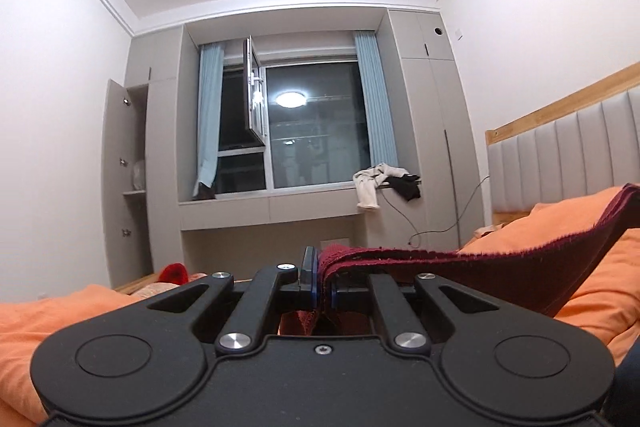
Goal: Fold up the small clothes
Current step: 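Lift the hem with both grippers and fold it over toward the collar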
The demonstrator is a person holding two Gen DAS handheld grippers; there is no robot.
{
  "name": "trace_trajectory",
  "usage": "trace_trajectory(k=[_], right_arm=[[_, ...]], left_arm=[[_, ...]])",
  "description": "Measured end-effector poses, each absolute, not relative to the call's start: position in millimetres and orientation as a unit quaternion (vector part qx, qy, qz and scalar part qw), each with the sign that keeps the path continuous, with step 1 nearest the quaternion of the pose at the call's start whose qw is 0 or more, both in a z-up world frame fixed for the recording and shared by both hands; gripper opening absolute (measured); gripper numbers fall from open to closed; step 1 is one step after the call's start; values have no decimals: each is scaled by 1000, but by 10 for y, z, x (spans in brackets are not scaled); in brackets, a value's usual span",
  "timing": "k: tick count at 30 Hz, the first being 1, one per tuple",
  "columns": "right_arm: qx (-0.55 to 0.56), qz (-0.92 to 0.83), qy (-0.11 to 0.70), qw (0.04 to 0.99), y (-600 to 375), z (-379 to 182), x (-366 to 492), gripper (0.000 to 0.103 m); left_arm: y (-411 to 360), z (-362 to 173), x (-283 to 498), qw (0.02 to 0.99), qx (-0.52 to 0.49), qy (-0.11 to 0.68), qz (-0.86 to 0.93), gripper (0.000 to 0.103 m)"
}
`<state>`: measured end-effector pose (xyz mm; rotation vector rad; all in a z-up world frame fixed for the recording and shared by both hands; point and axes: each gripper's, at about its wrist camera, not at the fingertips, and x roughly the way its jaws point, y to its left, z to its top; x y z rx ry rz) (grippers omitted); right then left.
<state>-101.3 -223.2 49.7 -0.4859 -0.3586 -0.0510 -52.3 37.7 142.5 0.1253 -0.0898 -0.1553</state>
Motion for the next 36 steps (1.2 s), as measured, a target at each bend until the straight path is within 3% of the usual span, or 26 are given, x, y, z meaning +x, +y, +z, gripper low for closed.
trace_trajectory(k=[10, 17, 25, 34, 36], right_arm=[[-184, -26, -190, 964, -2385, 885, 86, 5], [-205, -24, -138, 969, -2384, 882, 1241, 5], [-191, 13, -9, 981, -2399, 439, 2403, 6], [-210, 34, 85, 973, -2333, 72, 2892, 11], [-212, 34, 93, 972, -2290, 26, 2907, 14]], left_arm=[[429, 1807, 568, 995, 55, -23, -80, 6], [417, 1816, 1584, 996, 71, 14, -59, 8], [451, 1355, 2687, 992, 63, 105, -36, 10], [689, 679, 3447, 976, 48, 211, -28, 11], [773, 597, 3496, 972, 24, 231, -32, 16]])
